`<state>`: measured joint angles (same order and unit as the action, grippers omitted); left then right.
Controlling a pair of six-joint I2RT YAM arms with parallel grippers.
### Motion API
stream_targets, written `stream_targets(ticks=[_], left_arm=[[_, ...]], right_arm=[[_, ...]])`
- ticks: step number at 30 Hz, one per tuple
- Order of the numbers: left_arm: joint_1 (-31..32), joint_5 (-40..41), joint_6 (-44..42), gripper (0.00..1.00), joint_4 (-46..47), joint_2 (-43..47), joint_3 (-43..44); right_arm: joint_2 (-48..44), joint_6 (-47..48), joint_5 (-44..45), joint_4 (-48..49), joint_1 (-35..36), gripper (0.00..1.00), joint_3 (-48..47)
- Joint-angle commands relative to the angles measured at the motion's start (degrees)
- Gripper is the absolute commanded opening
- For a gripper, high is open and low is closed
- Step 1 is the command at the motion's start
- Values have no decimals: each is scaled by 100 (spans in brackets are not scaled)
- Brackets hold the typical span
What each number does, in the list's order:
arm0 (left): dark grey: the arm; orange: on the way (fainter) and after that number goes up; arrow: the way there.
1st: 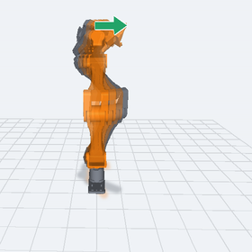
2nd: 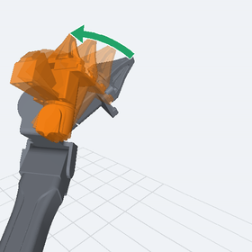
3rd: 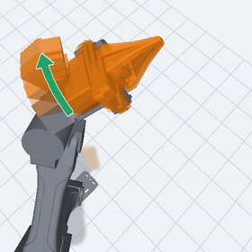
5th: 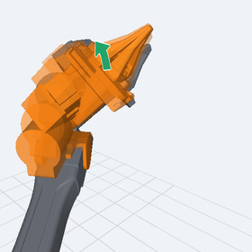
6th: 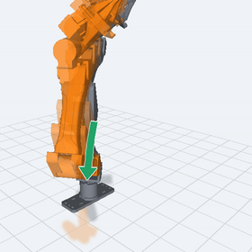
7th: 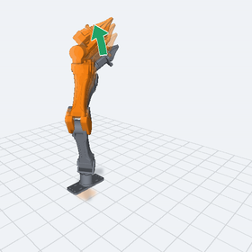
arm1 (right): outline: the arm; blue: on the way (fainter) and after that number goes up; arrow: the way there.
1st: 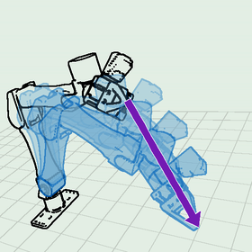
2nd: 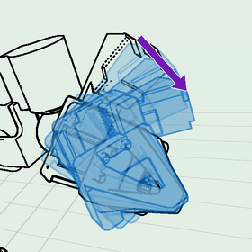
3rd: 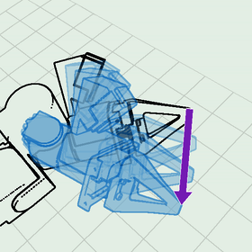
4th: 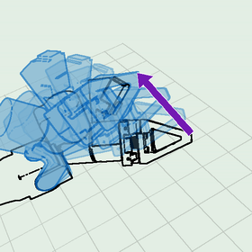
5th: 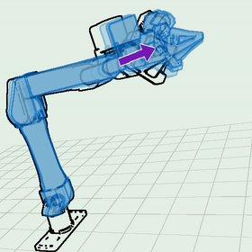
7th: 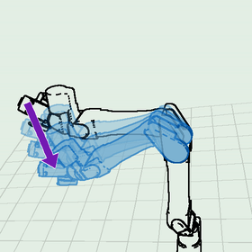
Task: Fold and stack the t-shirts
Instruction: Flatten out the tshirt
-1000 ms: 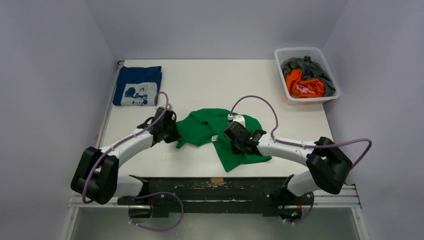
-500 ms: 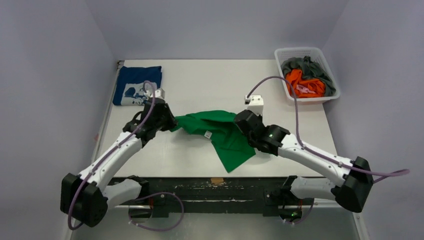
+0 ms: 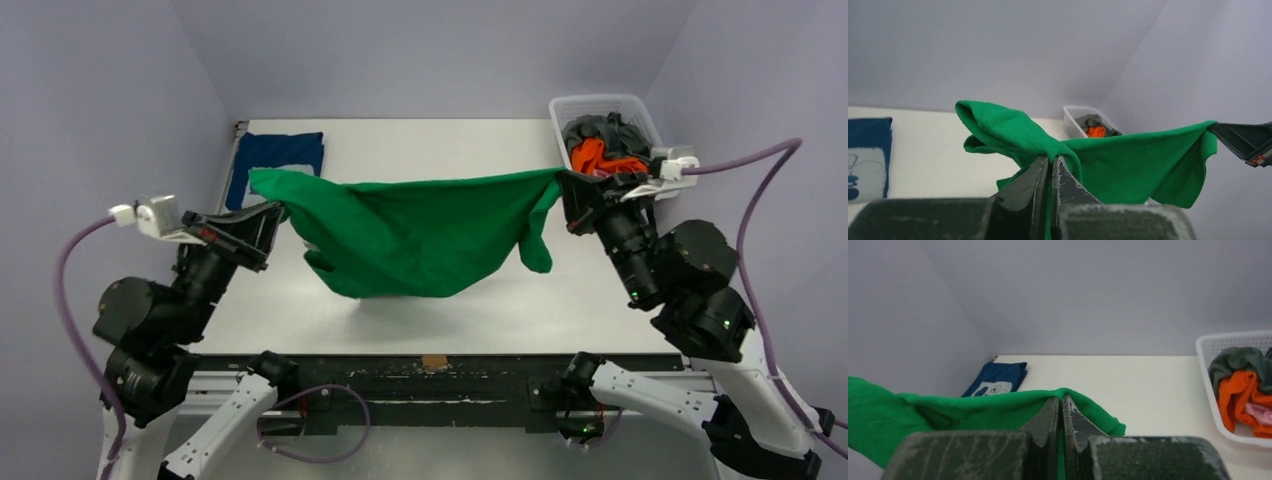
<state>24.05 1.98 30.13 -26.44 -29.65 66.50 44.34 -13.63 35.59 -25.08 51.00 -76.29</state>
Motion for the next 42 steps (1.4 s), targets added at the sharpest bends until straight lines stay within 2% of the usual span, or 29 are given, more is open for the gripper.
stream_targets(ticks=[1, 3, 7, 10, 12, 13, 16, 17, 19, 20, 21, 22, 23, 24, 25, 27, 31, 36, 39, 42], left_arm=[[0, 16, -502, 0, -200, 138, 544], [3, 267, -553, 0, -373, 60, 788], [3, 1363, -701, 0, -506, -561, 1037], [-9, 2533, -906, 0, -421, -1578, 1187], [-149, 3101, -1082, 0, -289, -2496, 1445], [-474, 2944, -1085, 0, -285, -3039, 1652], [-1170, 1800, -874, 1, -282, -4704, 2365], [-1212, 1759, -959, 9, -239, -5275, 2628], [-1219, 1717, -1197, 18, -288, -6436, 3369], [-1219, 1727, -1206, 29, -568, -7032, 3951], [-1219, 1742, -1170, 47, -1100, -7587, 4611], [-1219, 1742, -1153, 67, -1452, -8177, 5163], [-1219, 1731, -1133, 90, -1761, -8511, 5659], [-1219, 1723, -1098, 99, -2087, -8693, 6029], [-1212, 1707, -1043, 100, -2274, -8710, 6164], [-1210, 1642, -944, 100, -2089, -8268, 5602], [-1206, 1171, -523, 100, -1240, -6590, 2897], [-1047, -235, 28, 100, -80, -4641, -57], [-753, -463, 399, 100, -71, -3968, -1208], [-351, -486, 788, 100, -138, -3424, -2058]], right_arm=[[76, 503, -593, -210, -11, 0, -607], [130, 484, -721, -328, -11, 0, -763], [476, 333, 407, -728, -11, 0, -862], [1011, 284, 1688, -797, -20, 0, -675], [1353, 192, 2082, -786, -252, 0, -468], [1503, 96, 1830, -744, -629, 0, -283], [2026, -285, -415, -132, -2437, 0, 376], [2275, -170, -789, 307, -2722, 1, 649], [3048, -125, -1095, 691, -3067, 6, 620], [3544, -75, -1260, 758, -3237, 6, 391], [4019, -81, -1327, 771, -3338, 11, 106], [4585, -68, -1311, 698, -3398, 22, -289], [4968, -78, -1184, 495, -3425, 36, -690], [5228, -150, -1028, 91, -3430, 51, -1099], [5392, -213, -968, -284, -3430, 60, -1439], [5331, -206, -1086, -339, -3437, 65, -1429], [4628, -612, -1321, -72, -3425, 73, -238], [3686, -1506, -1940, 20, -3423, 76, 1554], [3353, -1639, -2754, 372, -3426, 77, 2375], [3160, -1833, -3184, 564, -3413, 78, 2803]])
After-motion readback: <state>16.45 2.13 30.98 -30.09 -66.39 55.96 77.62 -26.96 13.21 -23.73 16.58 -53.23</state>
